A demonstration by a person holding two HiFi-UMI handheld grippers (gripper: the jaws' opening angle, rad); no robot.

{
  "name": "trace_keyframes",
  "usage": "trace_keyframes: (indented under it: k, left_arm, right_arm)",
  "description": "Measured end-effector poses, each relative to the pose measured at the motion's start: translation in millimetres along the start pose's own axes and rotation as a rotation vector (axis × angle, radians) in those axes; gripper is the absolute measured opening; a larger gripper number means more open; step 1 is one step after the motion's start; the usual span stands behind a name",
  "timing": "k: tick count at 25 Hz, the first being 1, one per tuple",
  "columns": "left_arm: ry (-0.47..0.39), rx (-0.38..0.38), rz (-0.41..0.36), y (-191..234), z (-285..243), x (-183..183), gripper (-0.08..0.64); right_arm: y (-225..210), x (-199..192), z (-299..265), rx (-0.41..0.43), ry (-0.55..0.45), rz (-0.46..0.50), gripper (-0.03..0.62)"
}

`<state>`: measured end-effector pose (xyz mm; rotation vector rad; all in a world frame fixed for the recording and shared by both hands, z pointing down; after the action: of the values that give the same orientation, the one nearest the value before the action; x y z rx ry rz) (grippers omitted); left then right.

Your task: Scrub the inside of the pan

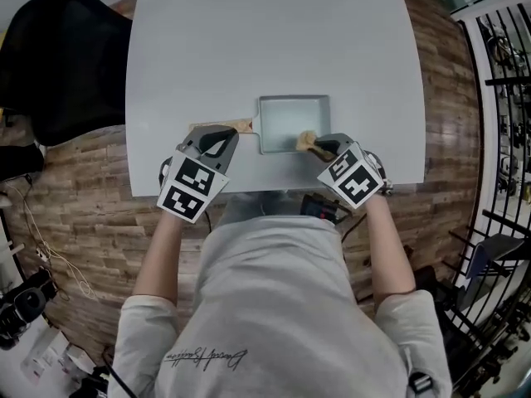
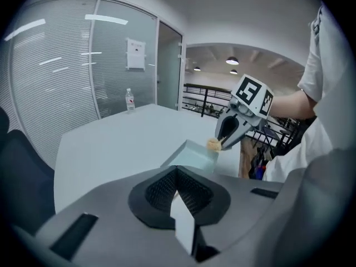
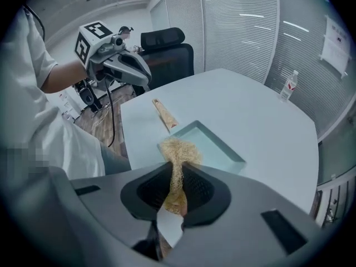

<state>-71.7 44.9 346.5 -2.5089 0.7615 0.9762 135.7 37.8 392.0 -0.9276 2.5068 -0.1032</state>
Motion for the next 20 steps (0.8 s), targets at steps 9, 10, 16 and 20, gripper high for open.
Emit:
trace_keyframes:
  k: [9, 10, 16, 20]
  left_arm:
    - [-0.092, 0.094, 0.117, -23, 12, -5, 0.011]
    - [-0.096, 0.104, 0.124, -25, 12, -5, 0.011]
    - [-0.109, 0.152, 0.101, -25, 14, 4, 0.011]
    - [-0.106, 0.149, 0.099, -25, 14, 2, 0.011]
  right_arm:
    - [11, 2, 13, -0.019, -0.128, -0.1, 0.067]
    - [11, 3, 14, -0.021, -0.138, -0.104, 0.067]
    - [11, 7, 17, -0.022, -0.167, -0.097, 0.067]
    - [12, 13, 16, -0.011, -0.179, -0.101, 0.067]
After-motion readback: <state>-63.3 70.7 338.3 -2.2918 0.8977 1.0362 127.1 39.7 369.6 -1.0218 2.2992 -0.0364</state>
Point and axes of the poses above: the fingertips, and each gripper's own axes: z backward along the fingers, y to its left, x out of its top, the point moved 6 cm from there along z, backward along the fingers, and after that the axes turned 14 degrees about -z, right-handed, at the moved point
